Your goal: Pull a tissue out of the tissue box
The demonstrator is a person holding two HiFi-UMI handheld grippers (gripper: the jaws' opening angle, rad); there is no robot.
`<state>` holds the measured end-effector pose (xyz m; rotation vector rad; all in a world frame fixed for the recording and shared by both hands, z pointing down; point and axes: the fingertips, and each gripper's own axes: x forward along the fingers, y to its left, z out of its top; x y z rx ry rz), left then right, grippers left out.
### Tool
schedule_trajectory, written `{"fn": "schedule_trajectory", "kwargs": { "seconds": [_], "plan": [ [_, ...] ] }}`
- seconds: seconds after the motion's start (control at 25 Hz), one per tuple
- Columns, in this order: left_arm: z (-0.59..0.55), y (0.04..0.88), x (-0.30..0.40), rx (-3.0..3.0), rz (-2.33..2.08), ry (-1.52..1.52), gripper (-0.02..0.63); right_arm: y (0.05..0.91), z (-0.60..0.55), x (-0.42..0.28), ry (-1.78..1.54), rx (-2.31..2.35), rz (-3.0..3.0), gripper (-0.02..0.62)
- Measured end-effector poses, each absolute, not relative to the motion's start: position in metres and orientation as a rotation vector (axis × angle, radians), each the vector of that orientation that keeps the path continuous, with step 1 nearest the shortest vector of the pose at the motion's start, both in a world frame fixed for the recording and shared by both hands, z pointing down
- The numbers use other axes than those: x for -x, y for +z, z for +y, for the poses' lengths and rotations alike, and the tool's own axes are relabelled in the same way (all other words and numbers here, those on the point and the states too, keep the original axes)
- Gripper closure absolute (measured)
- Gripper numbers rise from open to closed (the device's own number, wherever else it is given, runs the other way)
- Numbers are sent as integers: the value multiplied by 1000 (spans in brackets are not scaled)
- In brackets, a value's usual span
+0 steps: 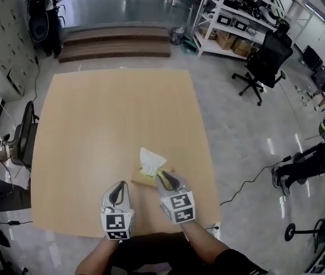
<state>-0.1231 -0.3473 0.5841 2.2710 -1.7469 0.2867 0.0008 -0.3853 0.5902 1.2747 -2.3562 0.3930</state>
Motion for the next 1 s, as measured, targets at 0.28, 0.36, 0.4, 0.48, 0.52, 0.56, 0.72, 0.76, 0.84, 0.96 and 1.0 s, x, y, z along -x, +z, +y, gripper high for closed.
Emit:
{"fn": "schedule_trajectory", "kwargs": {
  "seconds": [0.28, 0.36, 0.4, 0.48, 0.52, 0.56, 0.72, 0.76, 0.84, 0.96, 1.0],
  "plan": [
    [-381, 615, 119, -2203, -1750, 383, 588, 633, -417, -1, 470, -1192, -2262, 488],
    [-387, 620, 119, -2193, -1741, 389, 586, 645, -422, 1, 480, -1165, -2237, 481],
    [-389, 623, 119, -2188, -1735, 391, 585, 650, -425, 2, 485, -1155, -2227, 478],
    [-392, 628, 121, -2178, -1721, 398, 564, 657, -426, 7, 498, -1135, -2215, 472],
    [-393, 631, 122, -2173, -1714, 404, 558, 659, -426, 10, 508, -1120, -2210, 469],
    [-394, 633, 122, -2168, -1710, 409, 555, 659, -425, 13, 520, -1101, -2206, 466],
    [-397, 641, 119, -2151, -1705, 406, 554, 664, -422, 19, 520, -1051, -2189, 465],
    [-398, 641, 117, -2147, -1704, 401, 554, 666, -422, 19, 513, -1046, -2181, 465],
    [-402, 636, 116, -2137, -1705, 390, 554, 670, -423, 19, 488, -1041, -2159, 465],
    [-404, 634, 117, -2122, -1703, 390, 554, 670, -425, 21, 446, -1036, -2130, 479],
    [-404, 635, 117, -2122, -1702, 391, 554, 670, -426, 21, 437, -1036, -2124, 500]
  ]
}}
